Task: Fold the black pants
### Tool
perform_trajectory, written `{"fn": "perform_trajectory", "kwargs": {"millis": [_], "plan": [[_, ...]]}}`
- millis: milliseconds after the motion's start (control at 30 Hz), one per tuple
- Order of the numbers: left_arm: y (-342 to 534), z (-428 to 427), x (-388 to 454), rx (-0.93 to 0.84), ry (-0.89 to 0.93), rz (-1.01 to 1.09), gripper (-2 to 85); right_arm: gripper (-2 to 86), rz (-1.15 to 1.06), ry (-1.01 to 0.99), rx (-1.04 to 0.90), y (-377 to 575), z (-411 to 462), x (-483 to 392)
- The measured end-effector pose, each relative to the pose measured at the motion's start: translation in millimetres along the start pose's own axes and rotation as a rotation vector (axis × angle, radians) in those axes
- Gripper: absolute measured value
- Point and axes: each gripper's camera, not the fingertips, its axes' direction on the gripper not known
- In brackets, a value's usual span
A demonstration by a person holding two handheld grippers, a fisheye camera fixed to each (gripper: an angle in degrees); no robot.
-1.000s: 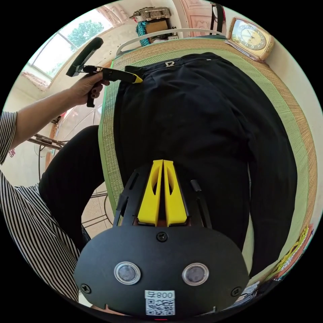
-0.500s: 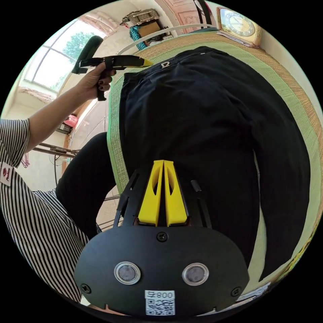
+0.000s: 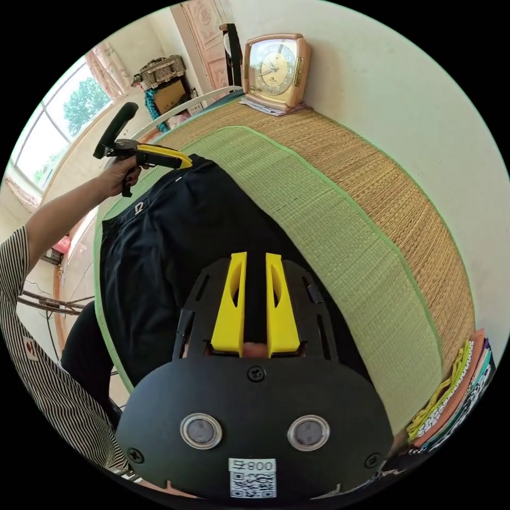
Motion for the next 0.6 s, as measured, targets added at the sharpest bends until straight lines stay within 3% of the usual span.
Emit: {"fn": "perform_trajectory", "kwargs": {"millis": [333, 600], "plan": [[-74.9, 21.2, 32.8, -0.211, -0.162, 0.141, 8.5, 7.1, -0.028, 0.050, -0.128, -36.8, 35.8, 9.2], [-92.4, 9.4, 48.7, -0.185, -0.110, 0.141, 7.7, 6.7, -0.071, 0.080, -0.146, -46.6, 37.5, -5.1]]}}
